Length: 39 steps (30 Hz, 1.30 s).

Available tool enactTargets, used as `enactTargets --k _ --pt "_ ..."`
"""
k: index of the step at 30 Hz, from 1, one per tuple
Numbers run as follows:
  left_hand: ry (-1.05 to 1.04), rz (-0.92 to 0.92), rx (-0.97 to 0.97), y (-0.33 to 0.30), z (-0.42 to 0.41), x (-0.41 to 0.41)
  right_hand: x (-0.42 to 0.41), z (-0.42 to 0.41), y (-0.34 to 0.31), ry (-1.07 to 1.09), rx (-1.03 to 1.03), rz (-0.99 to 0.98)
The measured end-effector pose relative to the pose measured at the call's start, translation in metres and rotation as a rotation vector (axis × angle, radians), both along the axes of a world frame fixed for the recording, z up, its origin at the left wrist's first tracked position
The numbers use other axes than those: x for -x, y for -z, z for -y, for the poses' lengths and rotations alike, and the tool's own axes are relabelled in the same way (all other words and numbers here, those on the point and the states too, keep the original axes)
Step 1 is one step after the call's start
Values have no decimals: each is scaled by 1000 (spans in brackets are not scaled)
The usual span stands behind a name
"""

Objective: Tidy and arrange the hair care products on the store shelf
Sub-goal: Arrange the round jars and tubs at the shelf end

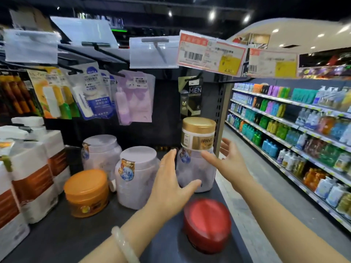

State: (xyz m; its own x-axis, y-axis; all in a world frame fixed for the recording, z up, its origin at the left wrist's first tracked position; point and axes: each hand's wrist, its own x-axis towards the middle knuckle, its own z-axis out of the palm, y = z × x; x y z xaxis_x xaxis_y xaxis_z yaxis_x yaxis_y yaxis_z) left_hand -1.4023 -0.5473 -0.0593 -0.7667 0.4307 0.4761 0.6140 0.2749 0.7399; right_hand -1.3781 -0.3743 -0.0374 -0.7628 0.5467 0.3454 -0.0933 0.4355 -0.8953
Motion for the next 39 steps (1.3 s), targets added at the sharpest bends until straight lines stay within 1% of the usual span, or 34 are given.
enactTargets --k 3,5,7,10,14,18,20,23,24,27,28,31,32,34,36,39 --pt "-12 50 -5 -17 -30 11 19 -14 -17 -61 17 3" --pt "-55 94 -9 -28 -49 29 32 -23 -31 -124 56 9" --pt "-104 156 -25 -38 -65 45 45 -31 -42 -184 94 51" --pt "-148 219 -62 -41 -85 62 50 -38 -48 -315 70 107" --pt "-200 194 -141 -37 -100 67 48 -46 -45 -445 94 51" --pt "-286 111 -188 -43 -97 53 34 -43 -50 -460 68 10" --pt "-281 82 -218 -46 -84 40 21 -40 -54 -512 90 11" --pt "-230 106 -267 -43 -51 13 1 -27 -52 -587 119 69" --pt "-211 123 -275 -37 -37 2 -5 -20 -48 -610 88 86" --pt "-188 203 -319 -10 7 -27 -23 8 -27 -676 -186 147" --pt "-197 240 -316 1 21 -34 -28 18 -16 -709 -202 166" --pt "-219 336 -219 30 55 -41 -36 49 10 -781 -107 299" --pt "-214 371 -186 37 64 -41 -36 56 19 -781 -139 346" --pt "-185 433 -112 45 74 -41 -36 66 27 -747 -275 396" --pt "-143 464 -32 51 77 -37 -36 72 25 -647 -456 404" --pt "-100 485 37 53 76 -34 -38 77 21 -550 -589 381"
